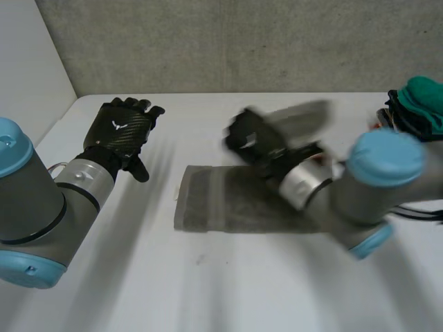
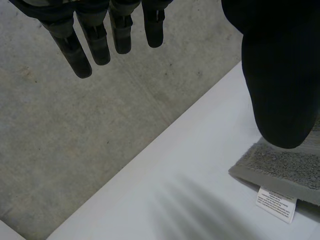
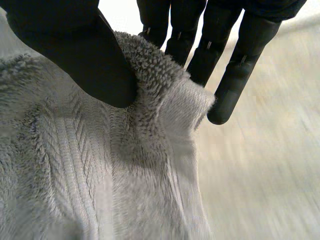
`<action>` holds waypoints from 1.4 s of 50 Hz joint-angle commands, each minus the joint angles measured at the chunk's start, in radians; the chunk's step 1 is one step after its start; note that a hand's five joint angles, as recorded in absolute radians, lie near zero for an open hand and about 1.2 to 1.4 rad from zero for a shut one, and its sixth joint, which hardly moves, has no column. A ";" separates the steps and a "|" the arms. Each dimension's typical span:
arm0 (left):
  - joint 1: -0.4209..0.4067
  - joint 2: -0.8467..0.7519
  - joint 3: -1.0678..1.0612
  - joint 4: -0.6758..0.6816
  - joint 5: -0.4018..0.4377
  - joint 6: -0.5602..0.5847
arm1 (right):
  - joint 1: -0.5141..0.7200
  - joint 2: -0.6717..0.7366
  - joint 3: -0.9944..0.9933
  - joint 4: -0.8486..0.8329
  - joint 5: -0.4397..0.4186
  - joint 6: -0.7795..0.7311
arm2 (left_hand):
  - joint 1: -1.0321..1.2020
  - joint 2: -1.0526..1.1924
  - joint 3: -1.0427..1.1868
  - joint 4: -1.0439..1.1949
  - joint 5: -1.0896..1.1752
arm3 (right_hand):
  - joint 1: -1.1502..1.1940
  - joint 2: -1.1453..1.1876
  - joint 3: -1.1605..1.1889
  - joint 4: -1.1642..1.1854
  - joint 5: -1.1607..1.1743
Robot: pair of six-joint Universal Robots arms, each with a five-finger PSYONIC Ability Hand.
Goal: Fold the laundry.
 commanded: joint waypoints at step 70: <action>-0.193 -0.104 0.195 0.017 -0.121 -0.153 | 0.017 -0.158 -0.030 0.337 0.294 0.921 | -0.006 -0.024 -0.028 -0.016 -0.038 | -0.929 -1.002 -1.014 -1.023 -1.008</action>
